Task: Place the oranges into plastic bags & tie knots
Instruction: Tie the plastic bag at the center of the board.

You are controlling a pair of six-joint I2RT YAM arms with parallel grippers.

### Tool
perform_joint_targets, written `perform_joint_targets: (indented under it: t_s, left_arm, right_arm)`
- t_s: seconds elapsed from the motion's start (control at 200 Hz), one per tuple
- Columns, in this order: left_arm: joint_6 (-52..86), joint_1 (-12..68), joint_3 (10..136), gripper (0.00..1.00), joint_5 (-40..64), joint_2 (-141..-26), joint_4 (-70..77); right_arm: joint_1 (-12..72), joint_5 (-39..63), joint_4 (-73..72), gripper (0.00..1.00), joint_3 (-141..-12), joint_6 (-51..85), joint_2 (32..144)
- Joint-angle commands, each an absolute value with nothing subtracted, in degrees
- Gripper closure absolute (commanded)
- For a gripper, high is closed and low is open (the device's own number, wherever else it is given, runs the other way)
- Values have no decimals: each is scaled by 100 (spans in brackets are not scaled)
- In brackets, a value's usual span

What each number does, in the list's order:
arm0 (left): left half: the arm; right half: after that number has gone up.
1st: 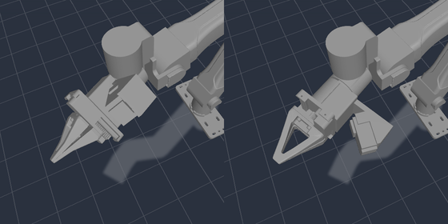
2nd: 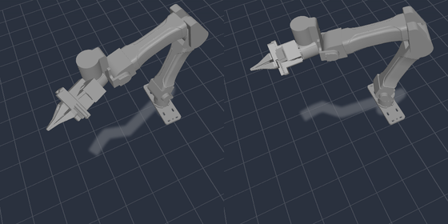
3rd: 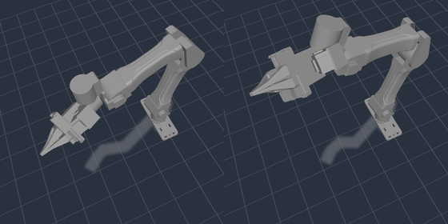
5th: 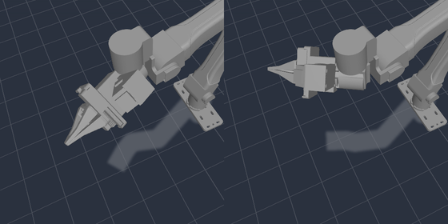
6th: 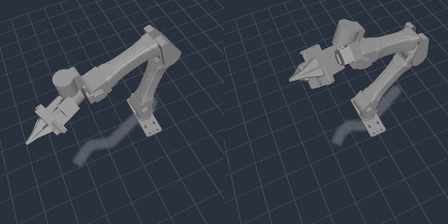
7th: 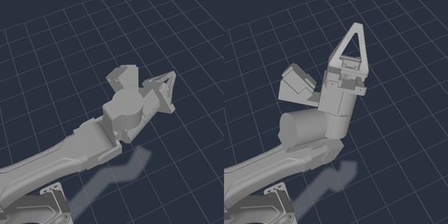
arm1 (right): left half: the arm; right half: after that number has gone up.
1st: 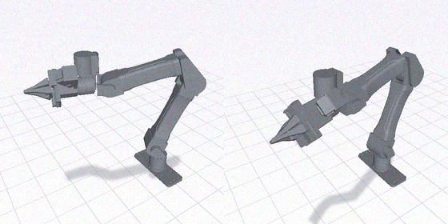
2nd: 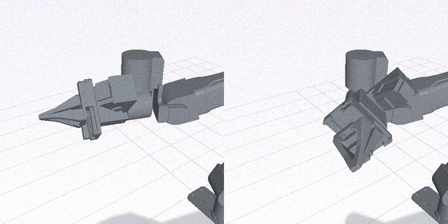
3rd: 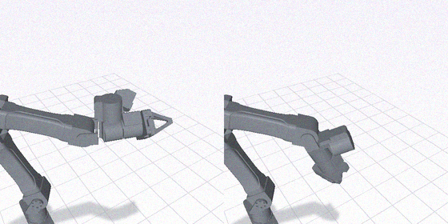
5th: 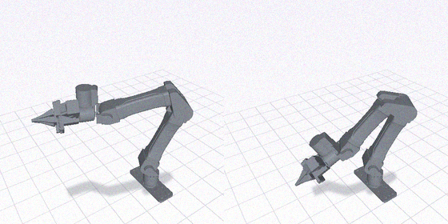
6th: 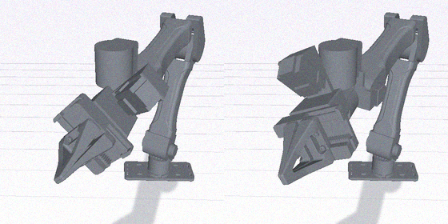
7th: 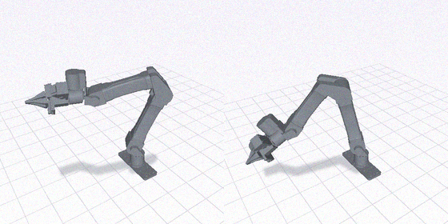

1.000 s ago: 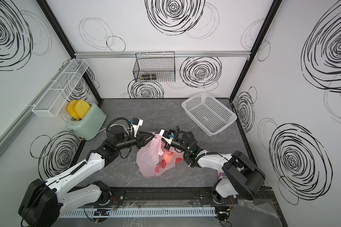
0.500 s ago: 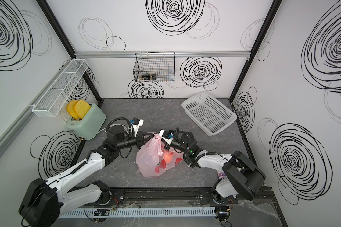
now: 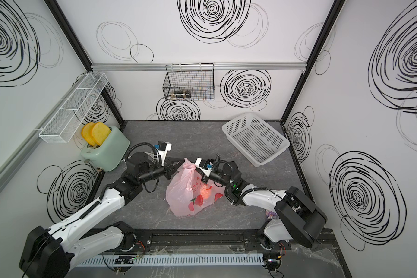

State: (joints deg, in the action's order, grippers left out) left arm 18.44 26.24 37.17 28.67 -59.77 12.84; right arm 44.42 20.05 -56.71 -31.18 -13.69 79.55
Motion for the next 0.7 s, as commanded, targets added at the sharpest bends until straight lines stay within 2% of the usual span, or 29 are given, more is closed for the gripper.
perform_joint_targets:
  t_s: [0.0, 0.12, 0.525, 0.58, 0.695]
  left_arm:
    - [1816, 2593, 3802, 100, 3246, -5924, 1547]
    - [1925, 2593, 3766, 100, 3487, -5944, 1579]
    - [1740, 2522, 3990, 100, 2577, -5669, 1277]
    - [1692, 2522, 4015, 100, 2474, -5647, 1235]
    - [1623, 2523, 4068, 100, 2227, -5600, 1159]
  right_arm:
    - [4477, 2065, -5675, 90, -3320, -1389, 7977]
    - [4487, 2126, -5774, 91, -3451, -1382, 8115]
    - [4504, 1895, -5594, 88, -3272, -1309, 7882]
    - [4518, 1860, -5545, 83, -3248, -1301, 7843]
    - [4526, 1765, -5331, 67, -3215, -1259, 7701]
